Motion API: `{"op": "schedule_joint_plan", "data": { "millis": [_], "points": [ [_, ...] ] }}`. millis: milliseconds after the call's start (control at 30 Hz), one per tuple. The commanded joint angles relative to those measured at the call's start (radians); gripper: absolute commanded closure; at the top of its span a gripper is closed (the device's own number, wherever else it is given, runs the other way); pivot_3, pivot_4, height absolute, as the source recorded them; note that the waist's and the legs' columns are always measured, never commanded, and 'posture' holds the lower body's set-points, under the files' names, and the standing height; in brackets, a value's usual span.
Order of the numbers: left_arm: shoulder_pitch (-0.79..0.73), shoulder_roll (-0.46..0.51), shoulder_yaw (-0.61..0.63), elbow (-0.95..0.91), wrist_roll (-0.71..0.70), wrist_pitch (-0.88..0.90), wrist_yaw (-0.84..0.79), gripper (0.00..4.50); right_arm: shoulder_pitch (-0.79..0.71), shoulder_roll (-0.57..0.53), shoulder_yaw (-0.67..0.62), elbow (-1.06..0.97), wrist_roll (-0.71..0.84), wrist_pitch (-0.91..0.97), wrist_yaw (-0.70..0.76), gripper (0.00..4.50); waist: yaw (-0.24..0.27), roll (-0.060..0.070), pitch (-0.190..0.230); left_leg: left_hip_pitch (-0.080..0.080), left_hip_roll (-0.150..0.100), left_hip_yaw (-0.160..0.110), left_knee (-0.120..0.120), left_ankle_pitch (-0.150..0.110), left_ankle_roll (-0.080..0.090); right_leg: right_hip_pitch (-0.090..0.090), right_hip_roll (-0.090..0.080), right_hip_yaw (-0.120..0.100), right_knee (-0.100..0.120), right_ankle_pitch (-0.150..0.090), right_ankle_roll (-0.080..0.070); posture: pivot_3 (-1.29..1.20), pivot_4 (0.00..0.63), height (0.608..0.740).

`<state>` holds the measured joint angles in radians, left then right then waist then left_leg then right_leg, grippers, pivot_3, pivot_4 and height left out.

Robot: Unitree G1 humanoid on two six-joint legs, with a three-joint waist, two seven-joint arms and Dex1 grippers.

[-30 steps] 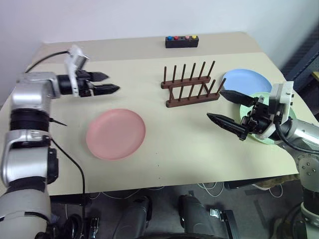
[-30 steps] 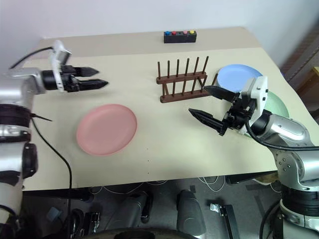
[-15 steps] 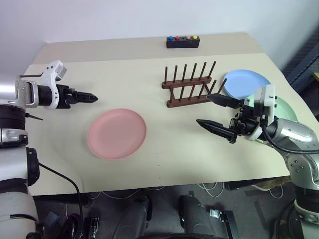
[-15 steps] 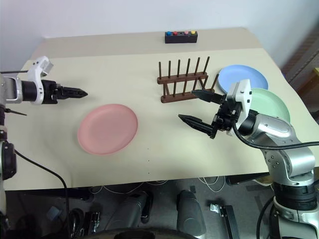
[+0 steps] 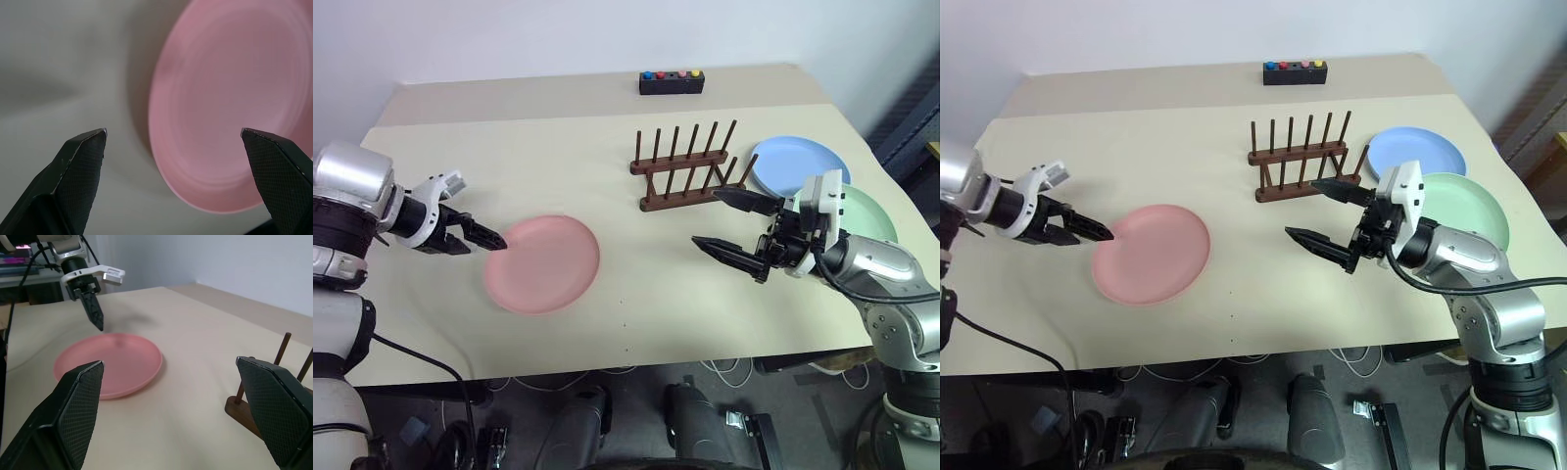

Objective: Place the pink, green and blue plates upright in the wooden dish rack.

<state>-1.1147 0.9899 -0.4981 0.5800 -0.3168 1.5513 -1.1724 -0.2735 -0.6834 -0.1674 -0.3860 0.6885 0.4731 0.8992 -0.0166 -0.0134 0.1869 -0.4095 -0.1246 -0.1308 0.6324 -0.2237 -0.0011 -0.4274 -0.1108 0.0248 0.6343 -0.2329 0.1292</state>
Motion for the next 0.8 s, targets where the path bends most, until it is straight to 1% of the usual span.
{"op": "schedule_joint_plan", "data": {
  "millis": [33,133,300,367,467,500,533,567,633,733,800],
  "points": [
    [-0.055,0.002,-0.032,0.038,-0.004,0.016,-0.005,0.0,-0.002,0.008,-0.008,-0.016,0.001,-0.021,-0.001,0.08,0.001,0.0,0.0,0.0,0.0,0.0,0.0,0.0,0.0,0.0,0.0,0.0,0.0,0.0,0.0,0.0,0.15,0.74],
    [-0.052,0.001,-0.065,0.048,-0.009,0.006,-0.021,0.0,-0.003,0.009,-0.008,-0.013,-0.005,-0.025,-0.003,0.08,0.0,0.0,0.0,0.0,0.0,0.0,0.0,0.0,0.0,0.0,0.0,0.0,0.0,0.0,0.0,0.0,0.15,0.74],
    [-0.043,-0.036,-0.057,0.096,-0.009,0.0,-0.003,0.0,0.004,0.007,-0.015,-0.012,-0.018,-0.033,-0.008,0.08,0.0,0.0,0.0,0.0,0.0,0.0,0.0,0.0,0.0,0.0,0.0,0.0,0.0,0.0,0.0,0.0,0.15,0.74],
    [-0.035,-0.046,-0.057,0.088,-0.018,0.007,0.0,0.0,0.005,0.005,-0.016,-0.012,-0.022,-0.034,-0.009,0.08,0.001,0.0,0.0,0.0,0.0,0.0,0.0,0.0,0.0,0.0,0.0,0.0,0.0,0.0,0.0,0.0,0.15,0.74],
    [-0.025,-0.079,-0.032,0.103,-0.013,0.001,0.035,0.79,0.01,0.002,-0.017,-0.013,-0.032,-0.042,-0.015,0.0,0.001,0.0,0.0,0.0,0.0,0.0,0.0,0.0,0.0,0.0,0.0,0.0,0.0,0.0,0.0,0.0,0.15,0.74],
    [-0.027,-0.087,-0.024,0.115,-0.009,-0.003,0.048,1.21,0.01,0.001,-0.018,-0.012,-0.034,-0.044,-0.016,0.0,0.002,0.0,0.0,0.0,0.0,0.0,0.0,0.0,0.0,0.0,0.0,0.0,0.0,0.0,0.0,0.0,0.15,0.74],
    [-0.028,-0.089,-0.025,0.118,-0.011,-0.006,0.048,1.87,0.01,0.002,-0.019,-0.011,-0.034,-0.045,-0.017,0.0,0.002,0.0,0.0,0.0,0.0,0.0,0.0,0.0,0.0,0.0,0.0,0.0,0.0,0.0,0.0,0.0,0.15,0.74],
    [-0.029,-0.091,-0.025,0.119,-0.012,-0.008,0.051,2.22,0.01,0.003,-0.02,-0.009,-0.037,-0.047,-0.018,0.0,0.001,0.0,0.0,0.0,0.0,0.0,0.0,0.0,0.0,0.0,0.0,0.0,0.0,0.0,0.0,0.0,0.15,0.74],
    [-0.03,-0.095,-0.025,0.124,-0.014,-0.011,0.055,3.21,0.009,0.003,-0.021,-0.007,-0.042,-0.051,-0.019,0.0,0.0,0.0,0.0,0.0,0.0,0.0,0.0,0.0,0.0,0.0,0.0,0.0,0.0,0.0,0.0,0.0,0.15,0.74],
    [-0.03,-0.1,-0.019,0.133,-0.019,-0.01,0.06,4.48,0.008,0.004,-0.02,-0.005,-0.05,-0.057,-0.023,0.0,0.0,0.0,0.0,0.0,0.0,0.0,0.0,0.0,0.0,0.0,0.0,0.0,0.0,0.0,0.0,0.0,0.15,0.74],
    [-0.025,-0.103,-0.007,0.13,-0.014,-0.016,0.077,4.48,0.006,0.007,-0.018,-0.002,-0.056,-0.063,-0.027,0.0,0.001,0.0,0.0,0.0,0.0,0.0,0.0,0.0,0.0,0.0,0.0,0.0,0.0,0.0,0.0,0.0,0.15,0.74]
  ]
}}
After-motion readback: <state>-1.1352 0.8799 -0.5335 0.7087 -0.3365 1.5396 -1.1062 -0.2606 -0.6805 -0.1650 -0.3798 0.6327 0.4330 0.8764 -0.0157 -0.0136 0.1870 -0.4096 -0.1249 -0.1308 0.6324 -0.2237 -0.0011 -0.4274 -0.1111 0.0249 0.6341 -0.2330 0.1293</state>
